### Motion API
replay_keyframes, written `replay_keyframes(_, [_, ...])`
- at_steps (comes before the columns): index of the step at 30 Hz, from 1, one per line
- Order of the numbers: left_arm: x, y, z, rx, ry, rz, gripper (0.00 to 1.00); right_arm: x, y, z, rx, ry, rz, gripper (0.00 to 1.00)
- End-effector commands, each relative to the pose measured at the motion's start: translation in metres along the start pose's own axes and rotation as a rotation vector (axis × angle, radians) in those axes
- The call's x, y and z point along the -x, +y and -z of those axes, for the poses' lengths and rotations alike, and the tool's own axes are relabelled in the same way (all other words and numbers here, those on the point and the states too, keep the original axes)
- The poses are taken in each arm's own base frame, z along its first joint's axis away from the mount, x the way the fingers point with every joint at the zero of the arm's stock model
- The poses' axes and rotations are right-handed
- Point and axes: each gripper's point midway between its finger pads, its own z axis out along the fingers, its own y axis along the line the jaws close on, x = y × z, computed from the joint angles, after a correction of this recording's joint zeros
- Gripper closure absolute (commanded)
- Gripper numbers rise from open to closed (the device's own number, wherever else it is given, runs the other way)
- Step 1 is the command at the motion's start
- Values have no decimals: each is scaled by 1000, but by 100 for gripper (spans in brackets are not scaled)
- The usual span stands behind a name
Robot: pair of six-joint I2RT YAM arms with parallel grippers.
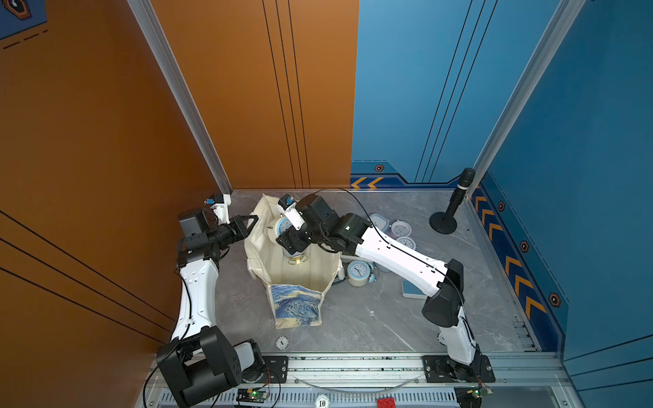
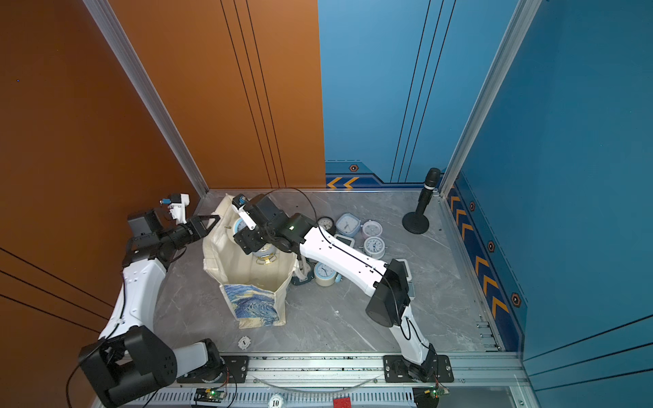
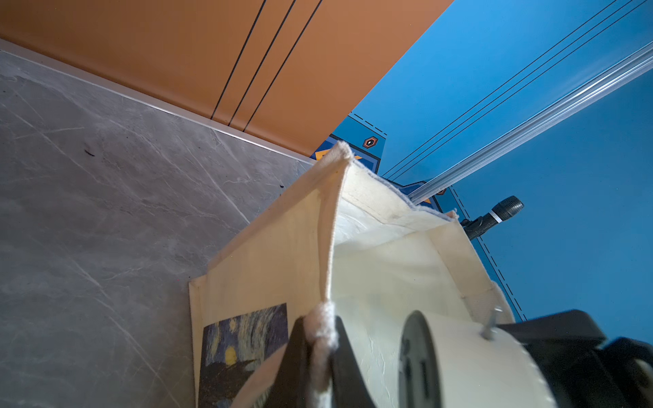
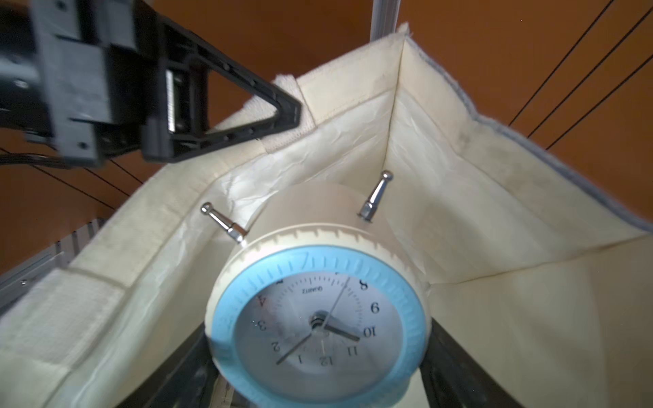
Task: Put the alarm clock into the canvas bag
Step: Place the alarm at the canvas bag.
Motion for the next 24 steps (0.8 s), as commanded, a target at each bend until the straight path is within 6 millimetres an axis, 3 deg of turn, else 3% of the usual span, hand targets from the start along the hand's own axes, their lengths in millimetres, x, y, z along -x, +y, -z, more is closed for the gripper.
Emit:
replay_keyframes(1, [1, -8, 3, -21, -15, -35, 100, -4, -16, -10, -123, 24, -9, 41])
replay_keyframes(13, [0, -10, 2, -26, -10, -37, 100, -45, -22, -72, -220, 113, 45, 40])
replay_keyframes(24, [0, -10, 1, -26, -9, -35, 100, -100, -33, -114, -253, 252, 71, 39])
